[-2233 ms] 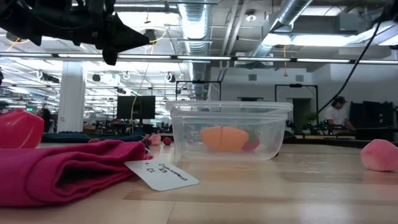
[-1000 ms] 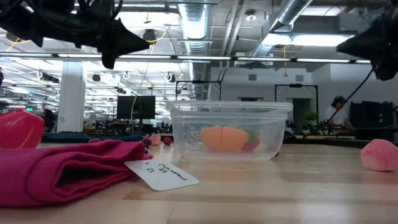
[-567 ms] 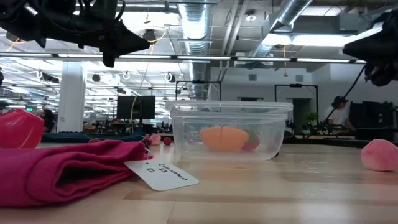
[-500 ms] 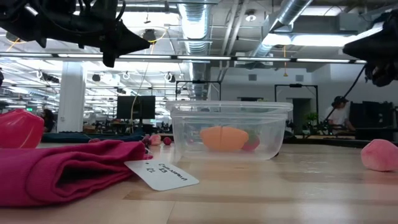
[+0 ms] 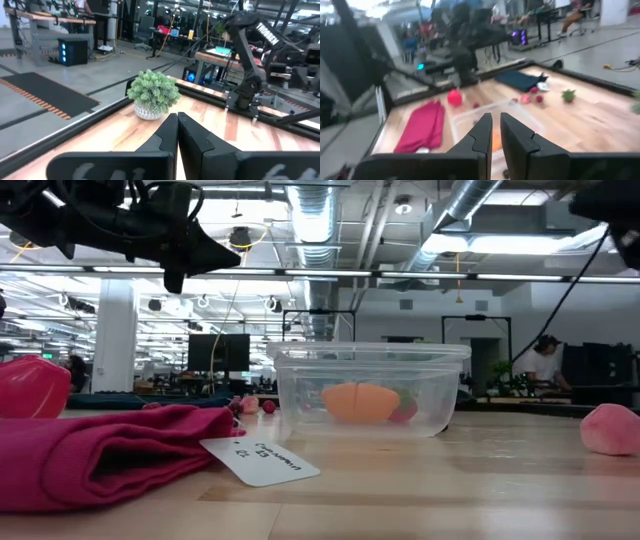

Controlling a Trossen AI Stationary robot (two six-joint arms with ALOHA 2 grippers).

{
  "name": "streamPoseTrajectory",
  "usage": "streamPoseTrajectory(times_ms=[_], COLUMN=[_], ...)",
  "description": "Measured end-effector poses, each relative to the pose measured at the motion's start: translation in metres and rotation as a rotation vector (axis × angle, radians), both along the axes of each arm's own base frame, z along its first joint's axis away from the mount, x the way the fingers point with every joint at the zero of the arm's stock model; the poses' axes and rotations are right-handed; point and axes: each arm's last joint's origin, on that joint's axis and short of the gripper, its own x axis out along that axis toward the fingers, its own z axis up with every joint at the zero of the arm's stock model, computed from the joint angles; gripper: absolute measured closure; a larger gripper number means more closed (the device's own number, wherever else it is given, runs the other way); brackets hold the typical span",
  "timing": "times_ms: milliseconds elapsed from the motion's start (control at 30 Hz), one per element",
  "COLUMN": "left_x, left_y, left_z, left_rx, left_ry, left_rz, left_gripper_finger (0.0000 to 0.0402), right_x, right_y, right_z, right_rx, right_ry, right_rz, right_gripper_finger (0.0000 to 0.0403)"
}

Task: Pick and placing Produce into tupperware
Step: Put the blueberry into the transparent bin

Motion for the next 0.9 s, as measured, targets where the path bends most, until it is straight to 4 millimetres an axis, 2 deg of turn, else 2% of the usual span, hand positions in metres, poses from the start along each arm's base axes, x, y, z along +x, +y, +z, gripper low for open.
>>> streamPoseTrajectory(times_ms=[67, 167, 200, 267, 367, 433, 567, 900], left_x=[0.000, 0.000, 0.000, 0.000, 0.000, 0.000, 0.000, 0.000], left_y=[0.000, 0.000, 0.000, 0.000, 0.000, 0.000, 0.000, -0.004], left_z=[0.000, -0.001, -0.002, -0.003, -0.007, -0.010, -0.010, -0.013], left_rx=[-0.015, -0.026, -0.029, -0.048, -0.083, -0.088, -0.088, -0.093], left_ry=[-0.002, 0.004, 0.005, 0.009, 0.041, 0.065, 0.066, 0.098], left_rz=[-0.002, -0.002, -0.002, -0.002, 0.001, 0.002, 0.002, -0.026], left_gripper_finger=[0.0401, 0.0401, 0.0401, 0.0401, 0.0401, 0.0401, 0.0401, 0.0401], right_x=[0.018, 0.045, 0.051, 0.059, 0.058, 0.055, 0.050, 0.035], right_y=[0.005, 0.006, 0.003, -0.011, -0.038, -0.053, -0.075, -0.109], right_z=[0.005, 0.020, 0.023, 0.019, 0.001, -0.006, -0.005, -0.009], right_rx=[-0.013, -0.076, -0.104, -0.139, -0.075, -0.038, -0.063, -0.199], right_ry=[0.009, -0.125, -0.158, -0.093, 0.039, 0.003, -0.120, -0.123], right_rz=[0.119, 0.356, 0.372, 0.311, 0.211, 0.228, 0.318, 0.266], right_gripper_finger=[0.0343, 0.0343, 0.0343, 0.0343, 0.0343, 0.0343, 0.0343, 0.0343])
